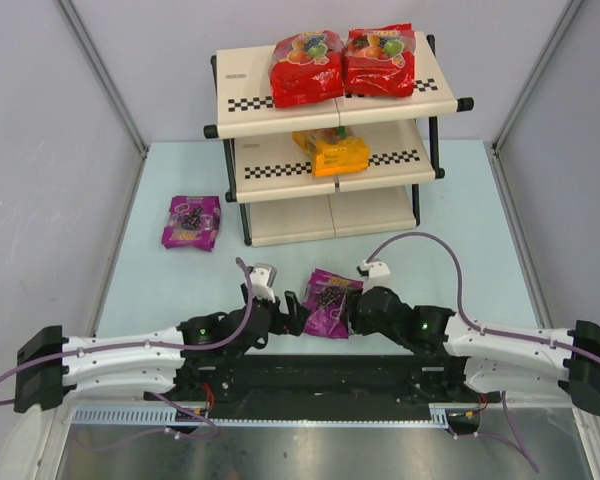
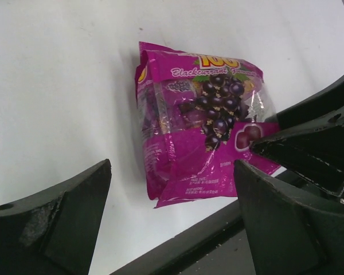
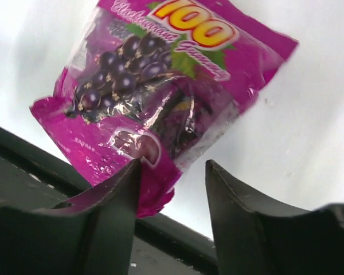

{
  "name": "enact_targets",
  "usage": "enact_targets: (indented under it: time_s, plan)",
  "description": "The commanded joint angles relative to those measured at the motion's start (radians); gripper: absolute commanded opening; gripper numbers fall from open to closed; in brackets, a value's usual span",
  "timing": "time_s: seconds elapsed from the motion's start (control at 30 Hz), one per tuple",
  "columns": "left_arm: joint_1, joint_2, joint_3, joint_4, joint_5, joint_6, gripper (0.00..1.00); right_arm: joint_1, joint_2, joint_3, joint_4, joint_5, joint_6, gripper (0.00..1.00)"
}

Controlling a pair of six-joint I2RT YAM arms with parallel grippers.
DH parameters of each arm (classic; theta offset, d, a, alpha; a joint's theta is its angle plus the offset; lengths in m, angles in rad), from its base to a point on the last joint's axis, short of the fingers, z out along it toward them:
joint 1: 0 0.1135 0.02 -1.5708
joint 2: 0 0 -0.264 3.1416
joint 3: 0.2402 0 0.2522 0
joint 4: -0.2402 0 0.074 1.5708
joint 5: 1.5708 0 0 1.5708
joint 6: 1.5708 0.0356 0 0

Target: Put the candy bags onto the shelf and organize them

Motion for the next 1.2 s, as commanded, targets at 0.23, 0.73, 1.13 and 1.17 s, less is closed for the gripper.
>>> enact_targets:
  time_s: [0.23,0.73,1.13,1.17]
  plan:
    - [0.007,0.072,-0.015,0.169,0.032,-0.025,0.91,0.321,-0.166,-0.215,0.138,0.535,0.558,0.57]
    - [0.007,0.184,-0.101,0.278,0.026,-0.034,0.89,0.499,0.176,-0.133,0.147,0.852,0.835,0.57]
    - [0.007,0.319,-0.127,0.526,0.121,0.006,0.47,0.456,0.215,-0.132,0.192,0.759,0.811,0.1]
    - [0.007,0.33,-0.124,0.548,0.129,0.007,0.39,0.455,0.205,-0.132,0.184,0.766,0.809,0.0]
